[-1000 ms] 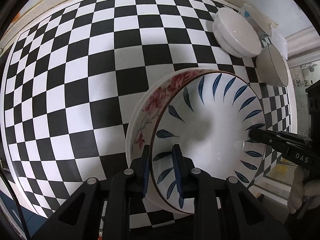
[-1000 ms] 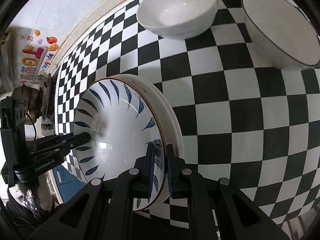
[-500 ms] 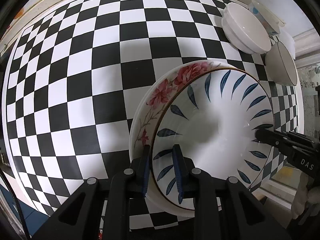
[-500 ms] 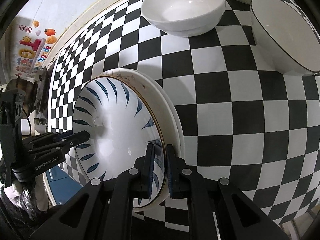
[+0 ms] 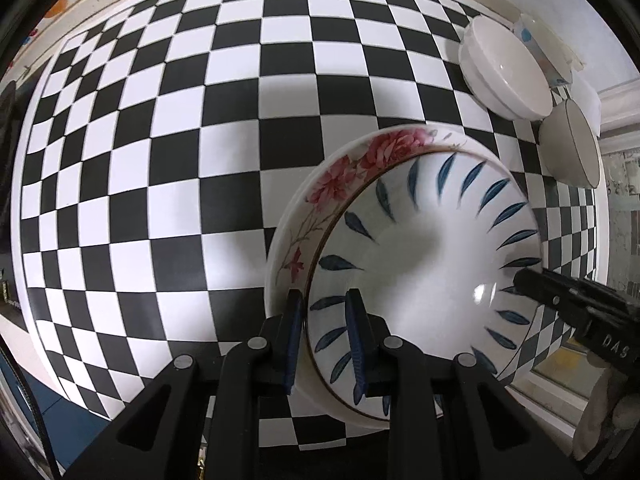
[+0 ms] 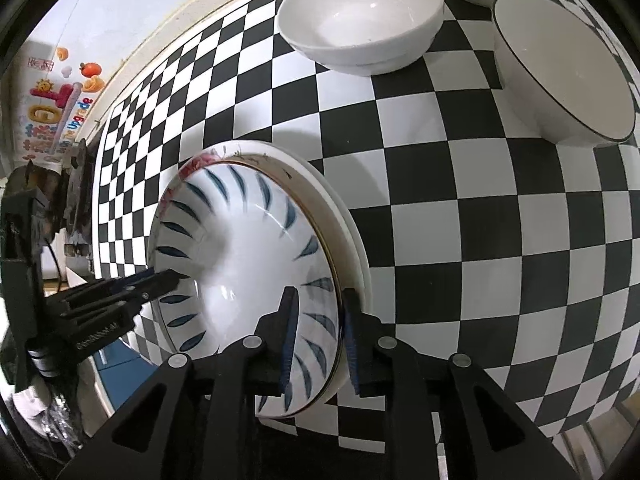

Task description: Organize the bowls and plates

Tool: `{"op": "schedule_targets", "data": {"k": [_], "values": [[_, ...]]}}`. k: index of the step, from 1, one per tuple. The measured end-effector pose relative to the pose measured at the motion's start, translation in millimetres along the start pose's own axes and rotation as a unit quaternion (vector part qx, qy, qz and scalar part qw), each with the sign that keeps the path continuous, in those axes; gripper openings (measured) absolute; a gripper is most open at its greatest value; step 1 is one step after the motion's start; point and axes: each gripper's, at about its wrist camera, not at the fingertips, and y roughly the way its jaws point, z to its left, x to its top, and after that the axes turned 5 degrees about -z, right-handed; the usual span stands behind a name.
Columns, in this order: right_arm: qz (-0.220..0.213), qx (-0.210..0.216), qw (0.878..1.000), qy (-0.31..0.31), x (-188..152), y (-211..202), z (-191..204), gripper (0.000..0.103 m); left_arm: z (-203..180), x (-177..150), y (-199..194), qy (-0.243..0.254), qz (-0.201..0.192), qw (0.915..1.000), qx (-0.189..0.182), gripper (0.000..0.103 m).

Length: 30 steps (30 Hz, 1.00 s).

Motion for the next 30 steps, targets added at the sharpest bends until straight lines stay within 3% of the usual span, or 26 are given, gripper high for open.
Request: {"op": "schedule_targets", "data": {"k": [5,7,11,16,30], "values": [[-0.019,-0.033,0.999,-0.012,-6.9,-13.0,10.0,0.031,-1.2,-3.0,-20.9,-0.008,-0.023,0.9995,0.019,0.02],[-0.033,-0.057,0.998,-0.019,-8.9,-23.6,15.6,0.041,-4.8,-6.1,-32.3,-0.009,-0.033,0.9991,0.025,0.02],[-0.052,-0.082,0.995,-0.034,-19.7,-52.9,32.9,0.044,-16.9,-14.2,-64.2,-0.001,-0.058,0.998,0.026,0.02],[-0.08,-0.091,0.992,-0.045,-39.2,-101.1,56.4,0.055,-32.4,-30.1,-112.1,0.008,-0.095,0.9952,0.022,0.02],[-0.146,-0.092,0.982,-0.075,-75.0,-213.1,105.0,0.062,-50.6,-65.3,-195.1,0.018,-0.129,0.9915,-0.003,0.021]]}}
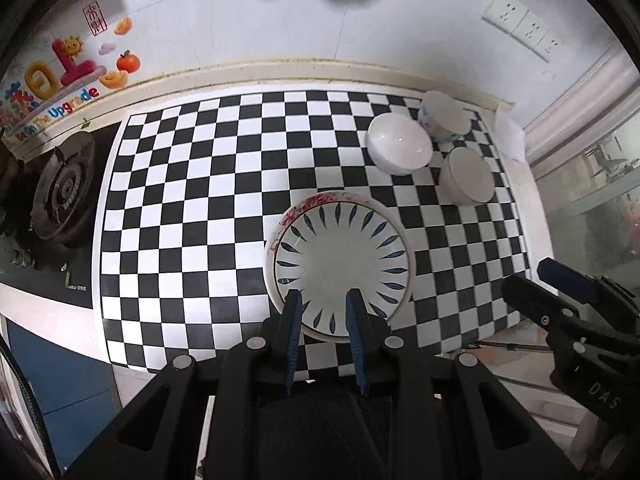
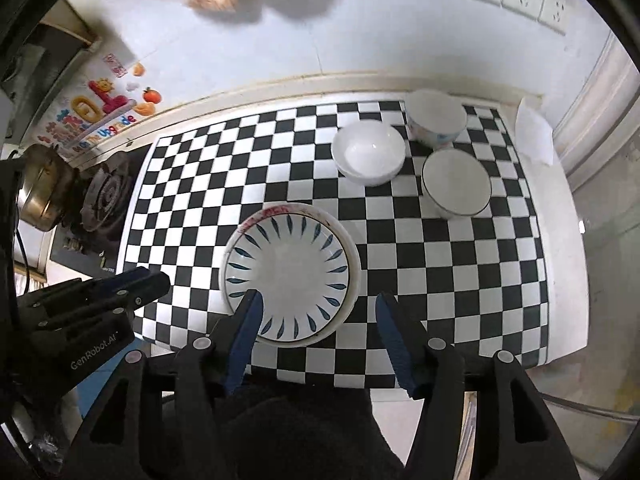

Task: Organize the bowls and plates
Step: 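Open the right tool and move it toward the white bowls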

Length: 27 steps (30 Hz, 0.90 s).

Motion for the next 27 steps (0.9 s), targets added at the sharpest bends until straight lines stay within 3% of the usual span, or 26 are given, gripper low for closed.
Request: {"op": "schedule_targets", "data": {"k": [6,12,15,21,27], "values": [[0.001,0.001,1.0,-0.006,-2.8,-17.6,7.6,0.062,1.9,-0.6,-20.8,0.004,-0.012,0.9999,-0.007,0.021],[0.014,0.011,1.0,0.013,-4.4,-12.0,7.4,0.062,3.6,-0.5,-17.3,0.008,-0.004,0.9998,-0.017,0.021],[0.019,0.022,0.999,0.033,-0.1,-1.7,3.1,0.08,3.2,4.6,-9.7,0.013,0.0,0.9995,-0.03,0.025],[0.003,0.019,0.996,0.081,22.8,26.4,-17.3,0.08,4.2,39.6,22.0,0.022,0.0,0.9985,-0.05,0.027],[-0.022,0.006,0.992,0.126,71.9,76.1,-66.8,0.08,-5.7,98.0,71.9,0.022,0.008,0.9958,-0.089,0.027]]}}
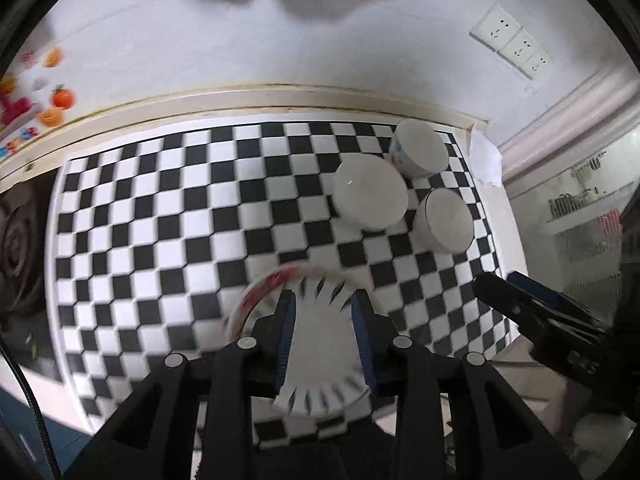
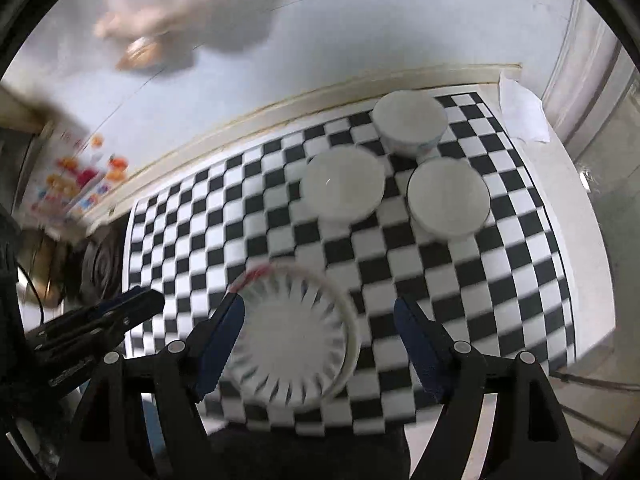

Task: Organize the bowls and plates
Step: 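Open the right tool and move it toward the white bowls, then grasp the rim of the pink-flower white bowl with the right tool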

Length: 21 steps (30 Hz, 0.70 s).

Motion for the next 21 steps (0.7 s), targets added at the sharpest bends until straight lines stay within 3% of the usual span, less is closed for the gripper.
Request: {"op": "schedule_targets", "data": {"k": [4,11,17,21], "values": [[0.026,0.013,0.999,0.015,45.8,56.1,-25.5,0.079,-0.4,34.1,49.8,-0.021,0.053,0.998,-0.026,0.027],[0.096,0.019,0.995,-0.013,114.3,143.7,-51.8,0.064,-1.8,77.9,141.7,-0.071,0.11,0.9913,-0.017,0.026],[0.153,0.016,0.987,-0.048,140.1,198.4,-62.6,0.06,-2.3,96.0,193.5,-0.106,0.137,0.9849,0.006,0.026],[0.188,0.036,0.98,-0.049,140.9,225.6,-67.3,0.042,-0.8,96.7,210.5,-0.116,0.145,0.9823,0.023,0.026]]}}
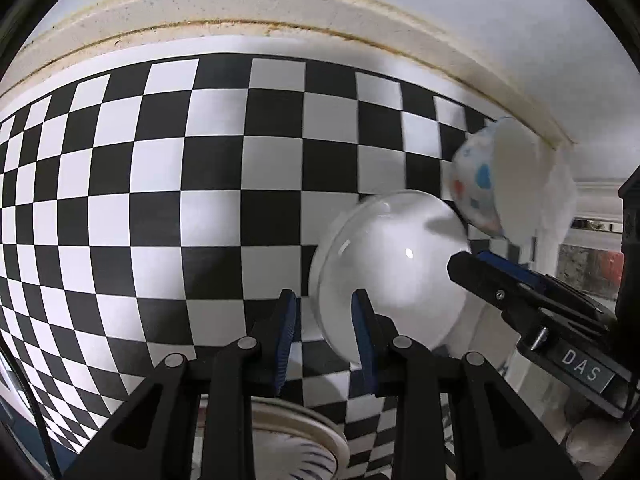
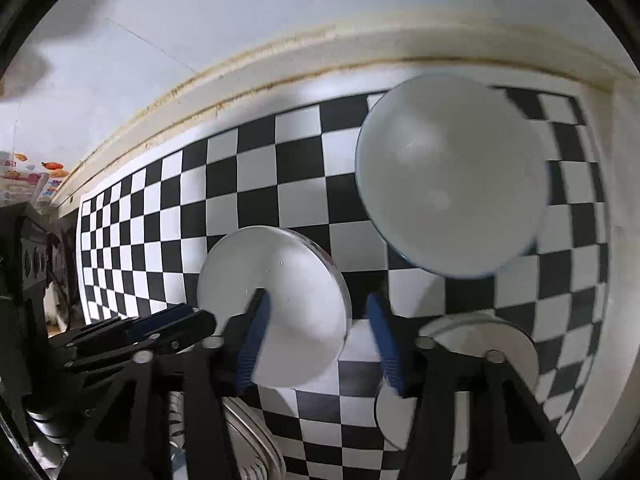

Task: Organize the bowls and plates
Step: 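Grasp the rim of the pink-flower white bowl with the right tool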

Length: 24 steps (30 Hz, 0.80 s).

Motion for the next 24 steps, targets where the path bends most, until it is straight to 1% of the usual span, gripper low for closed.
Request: {"op": "schedule_targets", "data": {"k": [1,2,3,4,5,6,7,9,14,18,24], "values": [[0.008,0.002,1.0,-0.003,0.2,6.1,-0.2,0.037,-0.8,-0.5,2.0,-0.001,-0.001,1.0,0.003,0.026],[0.018,-0.002,1.0,-0.009,1.0,13.7,-0.4,0.035,-1.9,-0.8,4.4,0.0,-0.002,1.0,0.006,0.026],[0.024,-0.007,1.0,-0.015,1.3,18.7,-0.3,0.032,-0.6,-0.5,8.2,0.002,-0.001,1.0,0.009,0.022],[0.029,-0.011,0.999,-0.019,0.8,23.3,-0.5,0.027,-1.0,-1.4,10.6,0.003,0.001,0.9999,0.01,0.016],[0.033,-0.014,0.999,-0.022,0.5,27.3,-1.3,0.023,-2.8,-2.1,14.1,0.005,0.005,0.9999,0.01,0.013],[0.034,-0.022,0.999,-0.024,0.3,30.8,-2.7,0.015,-3.8,-3.5,14.8,0.007,0.003,0.9999,0.015,0.012],[0.034,-0.026,0.999,-0.026,-0.1,32.8,-3.9,0.01,-5.4,-5.3,14.3,0.011,-0.003,0.9997,0.02,0.012],[0.031,-0.022,0.999,-0.027,-0.8,33.8,-4.7,0.008,-6.9,-5.8,14.1,0.012,-0.008,0.9995,0.027,0.012],[0.027,-0.02,0.999,-0.038,-9.4,28.8,0.2,0.008,-12.3,-12.1,4.6,0.016,-0.023,0.999,0.036,0.012],[0.016,-0.016,0.999,-0.04,-18.7,13.9,5.6,0.008,-21.6,-23.2,-17.3,0.027,-0.043,0.9979,0.039,0.012],[-0.008,0.005,0.998,-0.055,-44.7,-28.7,14.2,0.008,-30.3,-53.0,-60.4,0.037,-0.071,0.9962,0.035,0.012]]}}
